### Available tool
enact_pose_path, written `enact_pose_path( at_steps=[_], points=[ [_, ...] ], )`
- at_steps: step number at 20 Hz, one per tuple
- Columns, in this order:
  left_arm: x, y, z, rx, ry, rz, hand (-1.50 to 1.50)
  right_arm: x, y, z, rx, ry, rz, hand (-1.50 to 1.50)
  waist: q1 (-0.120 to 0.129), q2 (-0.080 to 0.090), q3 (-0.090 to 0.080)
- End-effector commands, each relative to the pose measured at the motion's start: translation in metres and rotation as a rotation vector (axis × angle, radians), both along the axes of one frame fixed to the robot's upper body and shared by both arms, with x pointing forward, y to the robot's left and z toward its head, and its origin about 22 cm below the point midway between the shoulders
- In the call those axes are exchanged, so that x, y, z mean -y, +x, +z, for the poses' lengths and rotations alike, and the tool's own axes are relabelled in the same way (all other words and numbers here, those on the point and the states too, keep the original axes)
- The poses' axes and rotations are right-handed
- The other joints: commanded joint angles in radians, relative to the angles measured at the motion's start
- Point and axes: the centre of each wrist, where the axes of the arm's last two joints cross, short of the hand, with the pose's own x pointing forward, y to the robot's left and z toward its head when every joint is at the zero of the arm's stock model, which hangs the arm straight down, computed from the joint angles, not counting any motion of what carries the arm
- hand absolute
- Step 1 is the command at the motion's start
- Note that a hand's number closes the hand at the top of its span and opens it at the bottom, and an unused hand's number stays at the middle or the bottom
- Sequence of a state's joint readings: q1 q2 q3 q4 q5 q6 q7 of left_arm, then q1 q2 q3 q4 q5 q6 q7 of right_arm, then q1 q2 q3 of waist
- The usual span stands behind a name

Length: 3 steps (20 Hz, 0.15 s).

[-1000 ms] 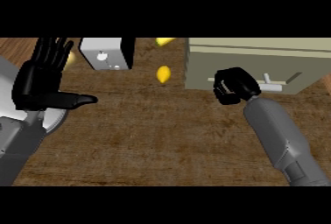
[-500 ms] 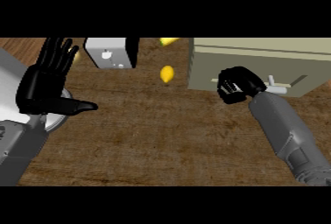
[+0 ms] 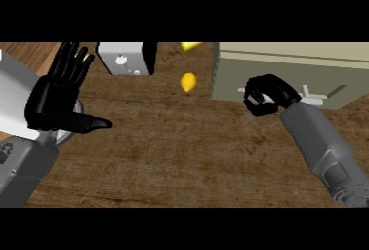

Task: Pick up the cup, place it into the drawer and close the drawer

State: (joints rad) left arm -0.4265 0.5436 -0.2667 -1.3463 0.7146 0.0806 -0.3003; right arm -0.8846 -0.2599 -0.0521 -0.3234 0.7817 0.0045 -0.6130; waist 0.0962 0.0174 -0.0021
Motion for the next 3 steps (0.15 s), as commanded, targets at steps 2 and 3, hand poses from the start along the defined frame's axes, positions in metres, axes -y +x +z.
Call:
enact_pose_path(
  at_steps=[2,3],
  points=[
    [-0.007,-0.001,-0.002,-0.009,-0.003,0.001,-1.5,0.041,0.019,0.05,0.075,-0.033,-0.202,1.5,0.032,0.036,0.006],
    [0.005,-0.005,-0.008,-0.027,-0.016,-0.023,-1.5,0.033,0.017,0.041,0.073,-0.027,-0.192,1.5,0.03,0.03,0.006]
  ],
)
